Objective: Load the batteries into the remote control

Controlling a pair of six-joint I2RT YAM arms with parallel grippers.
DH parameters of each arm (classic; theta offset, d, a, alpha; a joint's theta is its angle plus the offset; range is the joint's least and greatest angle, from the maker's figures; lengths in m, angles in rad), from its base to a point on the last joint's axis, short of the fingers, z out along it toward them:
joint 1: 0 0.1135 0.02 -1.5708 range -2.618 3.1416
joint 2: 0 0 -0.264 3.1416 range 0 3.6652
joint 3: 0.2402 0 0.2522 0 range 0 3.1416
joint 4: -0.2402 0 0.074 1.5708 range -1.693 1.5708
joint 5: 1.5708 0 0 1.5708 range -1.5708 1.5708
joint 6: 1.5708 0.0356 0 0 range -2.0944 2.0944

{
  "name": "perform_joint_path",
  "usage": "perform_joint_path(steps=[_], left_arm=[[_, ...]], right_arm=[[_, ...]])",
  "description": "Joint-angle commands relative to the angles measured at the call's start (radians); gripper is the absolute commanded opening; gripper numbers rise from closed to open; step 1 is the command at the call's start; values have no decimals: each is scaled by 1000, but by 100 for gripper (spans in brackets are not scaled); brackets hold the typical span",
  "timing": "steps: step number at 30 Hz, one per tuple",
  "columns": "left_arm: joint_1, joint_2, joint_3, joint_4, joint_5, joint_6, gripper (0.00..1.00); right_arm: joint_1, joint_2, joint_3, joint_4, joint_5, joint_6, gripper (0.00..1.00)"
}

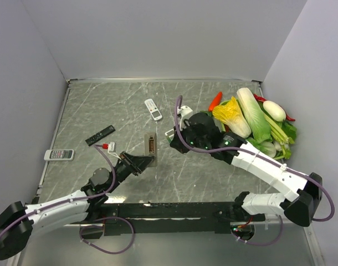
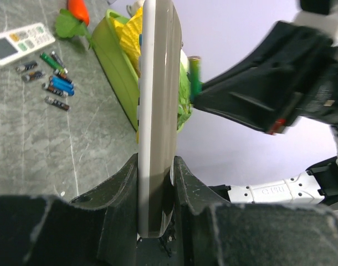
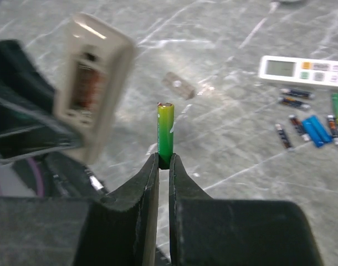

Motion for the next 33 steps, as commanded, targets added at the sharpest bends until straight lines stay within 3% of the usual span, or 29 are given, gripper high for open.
perform_joint_path(steps=[1,7,13,20,33], left_arm=[[3,54,-189,74,-5,-81,1],[0,167,-175,155,-9,-170,1],[-1,253,-157,250,-4,-189,1],[-6,276,-157,320,-36,-212,1],[-10,232,-126,311,-98,-253,1]], right_arm=[[50,62,143,-144,-5,75,0],[61,190,335,-359,6,140,0],[62,303,475,-463,-38,169,4],[62,384,552,-534,-100,194,2],[65,515,763,-675,-140,220,0]])
